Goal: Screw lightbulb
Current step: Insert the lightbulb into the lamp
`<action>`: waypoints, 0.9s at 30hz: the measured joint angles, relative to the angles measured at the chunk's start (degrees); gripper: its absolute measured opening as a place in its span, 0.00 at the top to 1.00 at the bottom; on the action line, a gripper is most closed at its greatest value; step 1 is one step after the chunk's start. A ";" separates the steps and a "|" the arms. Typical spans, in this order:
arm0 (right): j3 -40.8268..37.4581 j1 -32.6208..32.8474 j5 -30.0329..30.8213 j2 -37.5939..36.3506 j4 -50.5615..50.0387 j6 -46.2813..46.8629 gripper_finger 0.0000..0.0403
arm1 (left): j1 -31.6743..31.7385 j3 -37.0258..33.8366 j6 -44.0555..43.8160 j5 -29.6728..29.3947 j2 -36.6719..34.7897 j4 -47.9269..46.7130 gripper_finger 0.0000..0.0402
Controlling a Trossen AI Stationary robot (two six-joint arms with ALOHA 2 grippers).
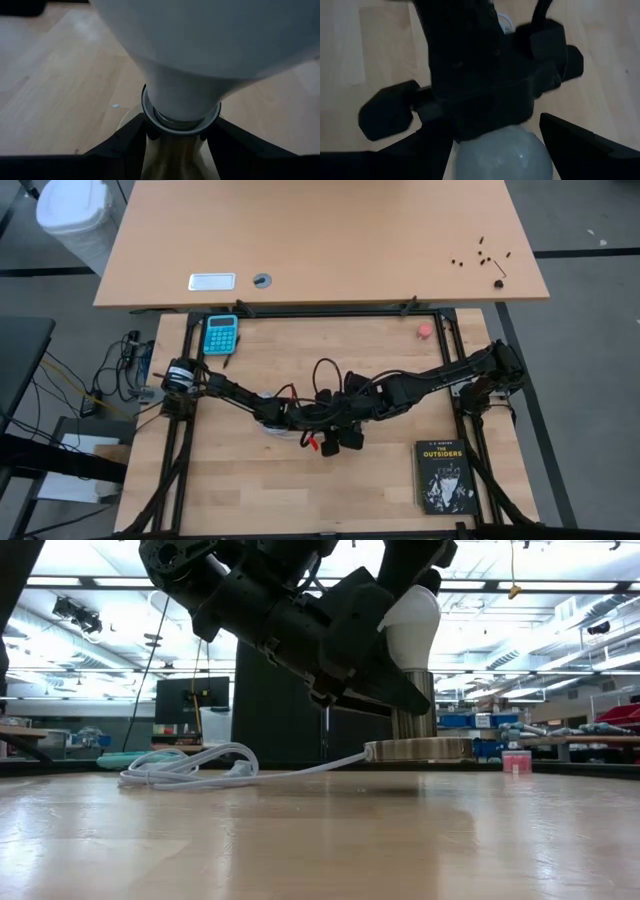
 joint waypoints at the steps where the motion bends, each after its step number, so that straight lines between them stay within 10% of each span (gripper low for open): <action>1: 0.00 0.00 0.01 -0.18 0.03 -0.18 0.25 | 0.00 0.00 0.00 0.01 0.00 0.00 0.52; 27: -7.75 10.26 19.09 -13.70 -13.03 16.85 0.26 | -0.04 -0.07 0.09 0.27 0.04 -0.12 0.52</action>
